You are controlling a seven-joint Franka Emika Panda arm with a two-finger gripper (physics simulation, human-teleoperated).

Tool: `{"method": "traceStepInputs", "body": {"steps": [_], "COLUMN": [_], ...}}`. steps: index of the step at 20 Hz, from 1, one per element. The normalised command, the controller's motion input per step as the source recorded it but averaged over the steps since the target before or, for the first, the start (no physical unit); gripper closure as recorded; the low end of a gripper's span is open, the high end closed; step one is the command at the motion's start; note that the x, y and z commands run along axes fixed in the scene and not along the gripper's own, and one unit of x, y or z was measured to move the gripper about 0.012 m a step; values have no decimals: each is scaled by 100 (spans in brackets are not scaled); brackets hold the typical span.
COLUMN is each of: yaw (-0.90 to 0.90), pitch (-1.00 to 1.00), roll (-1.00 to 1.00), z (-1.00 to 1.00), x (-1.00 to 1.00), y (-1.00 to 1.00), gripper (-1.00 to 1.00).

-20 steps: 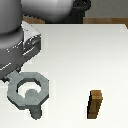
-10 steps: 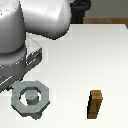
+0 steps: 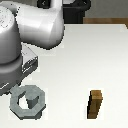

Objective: Put the loop with the handle onto the peg.

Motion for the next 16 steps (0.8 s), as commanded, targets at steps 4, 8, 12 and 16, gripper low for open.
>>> {"method": "traceStepInputs", "body": {"steps": [4,8,12,16], "yaw": [0,0,0,0], "pitch": [0,0,0,0], "roll": [0,0,0,0], "z": [0,0,0,0], "x": [0,0,0,0], "y": [0,0,0,0], "gripper": [-100,-100,-100,-100]}}
